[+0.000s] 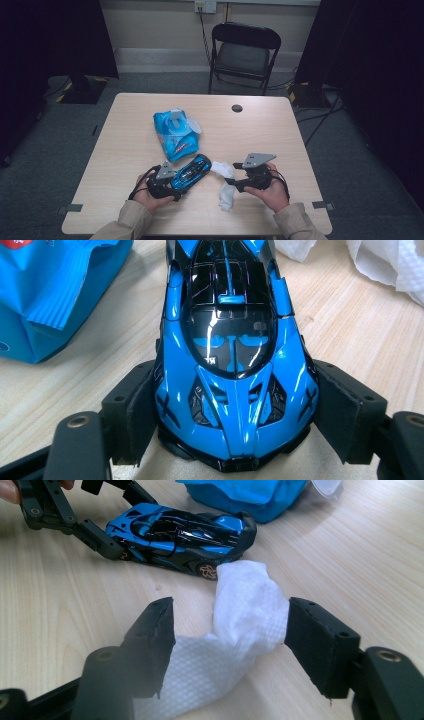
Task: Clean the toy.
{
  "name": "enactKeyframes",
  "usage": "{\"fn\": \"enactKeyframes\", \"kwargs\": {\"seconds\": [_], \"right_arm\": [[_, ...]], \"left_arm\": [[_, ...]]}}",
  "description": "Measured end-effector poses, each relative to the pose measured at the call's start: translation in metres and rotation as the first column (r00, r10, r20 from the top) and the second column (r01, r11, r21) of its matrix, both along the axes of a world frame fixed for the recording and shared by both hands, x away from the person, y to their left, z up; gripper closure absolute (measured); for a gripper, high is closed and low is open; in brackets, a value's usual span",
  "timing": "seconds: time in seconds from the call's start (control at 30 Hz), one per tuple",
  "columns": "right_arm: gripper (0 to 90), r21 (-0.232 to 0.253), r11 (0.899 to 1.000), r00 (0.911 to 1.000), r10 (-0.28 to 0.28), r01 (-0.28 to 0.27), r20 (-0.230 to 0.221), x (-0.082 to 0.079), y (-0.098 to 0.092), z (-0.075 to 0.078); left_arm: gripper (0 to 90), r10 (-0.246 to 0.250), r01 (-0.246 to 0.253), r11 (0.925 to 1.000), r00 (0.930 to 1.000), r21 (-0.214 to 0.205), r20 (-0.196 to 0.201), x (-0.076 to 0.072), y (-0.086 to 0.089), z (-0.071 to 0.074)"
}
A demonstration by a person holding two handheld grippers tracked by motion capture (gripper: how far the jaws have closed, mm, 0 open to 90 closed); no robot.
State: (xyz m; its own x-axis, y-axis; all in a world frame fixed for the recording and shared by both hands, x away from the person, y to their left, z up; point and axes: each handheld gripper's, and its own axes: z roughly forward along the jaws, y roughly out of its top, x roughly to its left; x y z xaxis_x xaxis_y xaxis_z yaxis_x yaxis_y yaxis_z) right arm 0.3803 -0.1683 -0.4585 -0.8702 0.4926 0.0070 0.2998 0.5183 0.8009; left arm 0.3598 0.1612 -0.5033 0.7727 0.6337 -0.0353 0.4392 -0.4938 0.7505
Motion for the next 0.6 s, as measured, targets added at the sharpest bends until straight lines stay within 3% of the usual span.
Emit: {"fn": "enactKeyframes", "kwargs": {"seconds": [0.2,0.27,0.37,0.5,0.53,0.6], "right_arm": [[41.4,-0.057,0.996,0.9966,0.071,-0.074,-0.042,0.005,0.013,-0.023],[45.4,-0.096,0.992,0.9956,0.079,-0.083,-0.050,0.004,0.015,-0.032],[50.7,-0.113,0.990,0.9958,0.075,-0.081,-0.053,0.003,0.016,-0.036],[75.5,-0.107,0.993,0.9967,0.039,-0.047,-0.071,0.003,0.015,-0.035],[80.4,-0.090,0.996,0.9954,0.014,-0.022,-0.095,0.004,0.012,-0.035],[83.6,-0.066,0.998,0.9921,-0.016,0.007,-0.125,0.004,0.009,-0.033]], "left_arm": [[25.2,-0.005,0.005,1.0000,1.0000,-0.001,-0.002,0.001,0.000,0.000],[25.1,-0.006,0.006,1.0000,1.0000,-0.002,0.000,0.000,0.000,0.000],[25.1,-0.007,0.007,1.0000,1.0000,-0.003,0.000,0.001,0.001,0.000],[25.2,-0.009,0.009,0.9999,1.0000,-0.005,-0.001,0.001,0.001,0.000],[25.1,-0.010,0.010,0.9999,1.0000,-0.003,-0.001,0.001,0.001,0.000],[25.2,-0.009,0.009,1.0000,1.0000,-0.004,0.000,0.001,0.001,0.000]]}}
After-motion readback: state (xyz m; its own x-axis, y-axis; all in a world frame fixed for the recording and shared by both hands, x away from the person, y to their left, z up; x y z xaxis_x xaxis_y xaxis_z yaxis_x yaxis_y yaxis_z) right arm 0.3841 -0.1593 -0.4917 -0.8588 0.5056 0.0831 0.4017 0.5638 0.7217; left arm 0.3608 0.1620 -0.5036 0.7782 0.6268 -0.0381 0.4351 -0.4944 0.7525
